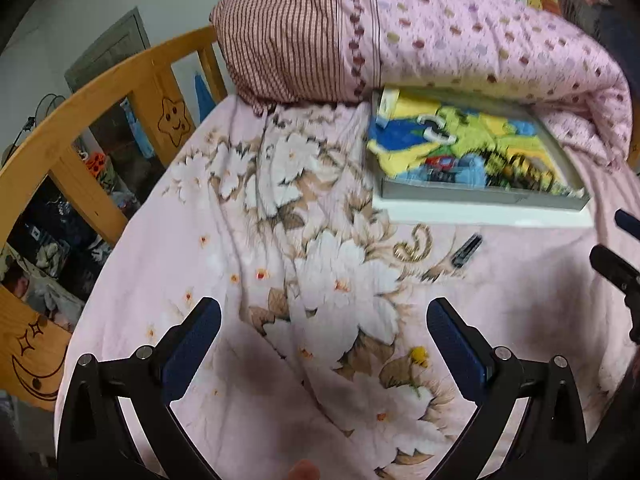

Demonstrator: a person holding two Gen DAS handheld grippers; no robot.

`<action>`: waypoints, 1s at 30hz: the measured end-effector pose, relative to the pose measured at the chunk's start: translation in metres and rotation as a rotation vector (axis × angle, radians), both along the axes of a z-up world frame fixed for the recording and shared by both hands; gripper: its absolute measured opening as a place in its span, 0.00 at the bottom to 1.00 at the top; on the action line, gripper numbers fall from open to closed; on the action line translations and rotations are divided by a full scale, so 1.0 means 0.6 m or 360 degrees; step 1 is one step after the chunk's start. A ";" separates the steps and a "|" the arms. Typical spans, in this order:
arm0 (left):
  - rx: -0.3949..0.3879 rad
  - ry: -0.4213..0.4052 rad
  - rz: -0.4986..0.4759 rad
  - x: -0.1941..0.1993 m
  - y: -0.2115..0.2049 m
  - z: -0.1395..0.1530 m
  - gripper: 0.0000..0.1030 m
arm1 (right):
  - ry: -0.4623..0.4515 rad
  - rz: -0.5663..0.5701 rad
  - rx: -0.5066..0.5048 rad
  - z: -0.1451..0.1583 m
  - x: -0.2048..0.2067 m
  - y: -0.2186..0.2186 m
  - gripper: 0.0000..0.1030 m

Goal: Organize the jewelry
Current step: 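Withdraw both tools from the tray back over the remaining jewelry, then grasp the gold chain with the left tool while the right tool grasps the black-and-white beaded bracelet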

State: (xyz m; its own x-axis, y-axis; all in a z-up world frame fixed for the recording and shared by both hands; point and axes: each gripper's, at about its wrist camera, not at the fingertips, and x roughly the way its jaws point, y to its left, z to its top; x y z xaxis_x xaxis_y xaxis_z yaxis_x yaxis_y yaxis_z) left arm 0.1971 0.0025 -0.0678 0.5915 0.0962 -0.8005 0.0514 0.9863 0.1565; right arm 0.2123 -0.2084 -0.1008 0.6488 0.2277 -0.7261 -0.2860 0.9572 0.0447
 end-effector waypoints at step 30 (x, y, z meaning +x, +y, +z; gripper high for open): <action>-0.0218 0.0203 -0.0786 0.140 -0.011 -0.099 0.56 | 0.0112 0.0566 -0.0029 -0.105 0.101 0.095 0.98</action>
State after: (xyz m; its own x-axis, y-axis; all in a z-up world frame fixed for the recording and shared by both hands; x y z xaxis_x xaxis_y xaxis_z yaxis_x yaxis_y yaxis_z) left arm 0.2813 -0.0039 -0.1270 0.4372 -0.2799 -0.8547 0.5254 0.8508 -0.0099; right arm 0.2727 -0.1514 -0.1640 0.4798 0.4166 -0.7722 -0.5981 0.7992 0.0596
